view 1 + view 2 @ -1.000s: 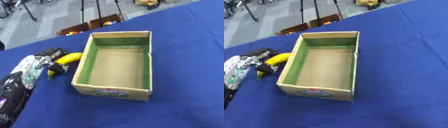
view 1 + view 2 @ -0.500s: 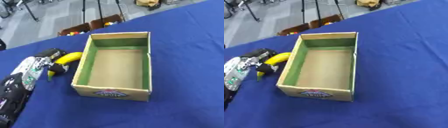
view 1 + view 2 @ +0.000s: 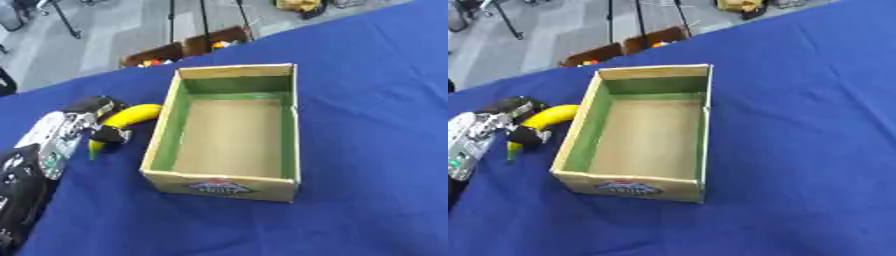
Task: Pick up objects on the table and place them in the box.
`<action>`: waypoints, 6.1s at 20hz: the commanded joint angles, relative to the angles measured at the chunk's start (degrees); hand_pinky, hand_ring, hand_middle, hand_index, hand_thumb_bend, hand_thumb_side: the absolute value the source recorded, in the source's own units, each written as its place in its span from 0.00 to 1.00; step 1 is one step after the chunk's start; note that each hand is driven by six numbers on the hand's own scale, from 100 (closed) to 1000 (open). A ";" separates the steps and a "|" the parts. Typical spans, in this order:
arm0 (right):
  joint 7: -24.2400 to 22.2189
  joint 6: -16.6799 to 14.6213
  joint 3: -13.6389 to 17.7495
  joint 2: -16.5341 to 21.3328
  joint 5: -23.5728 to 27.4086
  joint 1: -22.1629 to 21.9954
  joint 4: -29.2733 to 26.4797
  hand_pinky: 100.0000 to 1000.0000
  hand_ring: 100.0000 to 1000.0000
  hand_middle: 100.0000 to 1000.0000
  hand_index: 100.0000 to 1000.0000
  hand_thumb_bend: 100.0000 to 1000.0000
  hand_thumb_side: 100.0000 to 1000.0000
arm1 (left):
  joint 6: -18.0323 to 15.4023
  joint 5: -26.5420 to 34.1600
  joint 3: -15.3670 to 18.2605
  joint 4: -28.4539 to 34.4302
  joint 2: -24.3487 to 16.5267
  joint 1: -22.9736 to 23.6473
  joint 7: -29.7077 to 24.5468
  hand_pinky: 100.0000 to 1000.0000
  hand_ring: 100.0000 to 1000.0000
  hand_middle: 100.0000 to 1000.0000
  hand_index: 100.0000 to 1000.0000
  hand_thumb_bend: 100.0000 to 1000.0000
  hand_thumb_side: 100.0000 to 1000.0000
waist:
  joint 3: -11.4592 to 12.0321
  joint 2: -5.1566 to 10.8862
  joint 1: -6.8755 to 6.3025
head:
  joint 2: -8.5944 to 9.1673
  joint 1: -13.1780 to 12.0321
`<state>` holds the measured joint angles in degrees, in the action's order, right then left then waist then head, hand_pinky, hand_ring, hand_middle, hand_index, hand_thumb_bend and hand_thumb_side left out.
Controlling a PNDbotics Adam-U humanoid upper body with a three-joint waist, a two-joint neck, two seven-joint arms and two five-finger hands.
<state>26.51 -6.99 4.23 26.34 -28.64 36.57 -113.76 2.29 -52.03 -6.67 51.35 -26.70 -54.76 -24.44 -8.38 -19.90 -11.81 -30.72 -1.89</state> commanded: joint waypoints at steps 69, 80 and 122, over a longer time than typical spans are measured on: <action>1.18 -0.46 0.17 -2.27 -0.50 0.42 -0.83 0.77 0.86 0.72 0.92 0.00 1.00 | 5.41 -4.06 -7.12 15.90 13.85 -7.43 1.02 0.07 0.31 0.46 0.53 0.00 0.22 | -0.42 4.02 1.58 | 0.94 -0.06; 1.25 -0.37 0.17 -2.28 -0.49 0.73 -0.83 0.77 0.86 0.72 0.92 0.00 1.00 | 5.23 -7.96 -7.26 13.66 16.52 -6.18 4.35 0.06 0.31 0.45 0.53 0.00 0.22 | -0.65 3.57 1.79 | 1.18 -0.38; 1.57 -0.18 0.22 -2.44 -0.82 1.13 -0.83 0.77 0.86 0.72 0.92 0.00 1.00 | 2.81 -9.20 -8.22 20.95 17.58 -4.52 2.58 0.67 0.84 0.91 1.00 0.00 1.00 | -0.59 3.02 1.91 | 0.86 0.02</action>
<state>27.90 -7.14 4.21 23.39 -29.17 36.80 -113.76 4.91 -61.83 -15.31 69.58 -7.59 -58.38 -21.89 -9.04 -18.17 -10.83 -29.71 -2.02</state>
